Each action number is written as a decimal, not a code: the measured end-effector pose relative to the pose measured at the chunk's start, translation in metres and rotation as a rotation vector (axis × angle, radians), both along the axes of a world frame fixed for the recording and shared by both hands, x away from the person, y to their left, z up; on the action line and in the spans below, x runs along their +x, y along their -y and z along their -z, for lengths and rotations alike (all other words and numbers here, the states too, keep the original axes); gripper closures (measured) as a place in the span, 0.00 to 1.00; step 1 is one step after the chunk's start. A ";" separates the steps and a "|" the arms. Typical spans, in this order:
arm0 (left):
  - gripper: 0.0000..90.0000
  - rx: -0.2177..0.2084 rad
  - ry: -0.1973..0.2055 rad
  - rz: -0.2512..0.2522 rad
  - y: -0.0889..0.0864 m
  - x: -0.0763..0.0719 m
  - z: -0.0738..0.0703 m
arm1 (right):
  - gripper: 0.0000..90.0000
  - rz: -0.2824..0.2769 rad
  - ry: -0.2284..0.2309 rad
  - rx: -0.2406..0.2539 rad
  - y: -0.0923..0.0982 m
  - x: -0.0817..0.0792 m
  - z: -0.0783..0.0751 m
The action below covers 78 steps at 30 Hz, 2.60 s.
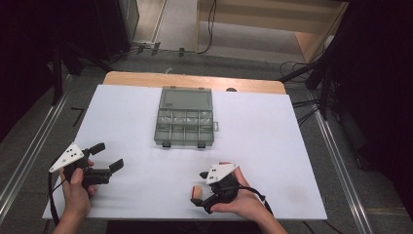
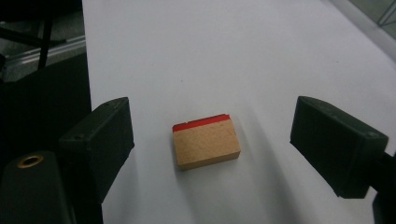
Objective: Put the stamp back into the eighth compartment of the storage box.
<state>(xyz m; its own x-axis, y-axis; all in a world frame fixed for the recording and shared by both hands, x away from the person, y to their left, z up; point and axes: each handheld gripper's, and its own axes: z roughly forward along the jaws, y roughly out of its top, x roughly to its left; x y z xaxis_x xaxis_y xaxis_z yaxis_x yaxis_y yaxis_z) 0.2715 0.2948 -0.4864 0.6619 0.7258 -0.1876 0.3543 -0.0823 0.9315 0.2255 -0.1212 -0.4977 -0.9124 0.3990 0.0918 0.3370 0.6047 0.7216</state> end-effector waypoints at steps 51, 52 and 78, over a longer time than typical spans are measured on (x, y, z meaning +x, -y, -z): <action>0.00 0.012 -0.003 0.001 0.000 0.000 0.001 | 0.58 -0.032 0.026 -0.096 -0.009 -0.003 0.010; 0.00 0.011 -0.002 0.002 0.000 0.000 0.001 | 0.58 -0.030 0.028 -0.094 -0.008 -0.002 0.009; 0.00 -0.006 -0.002 0.010 0.004 -0.001 -0.002 | 0.58 0.010 0.016 -0.055 -0.002 0.002 -0.002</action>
<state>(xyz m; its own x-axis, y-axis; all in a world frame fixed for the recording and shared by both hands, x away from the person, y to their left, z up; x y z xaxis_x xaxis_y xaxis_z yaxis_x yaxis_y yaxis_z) 0.2704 0.2906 -0.4847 0.6686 0.7181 -0.1929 0.3552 -0.0805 0.9313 0.2277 -0.1190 -0.4962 -0.9095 0.4121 0.0546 0.3316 0.6400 0.6931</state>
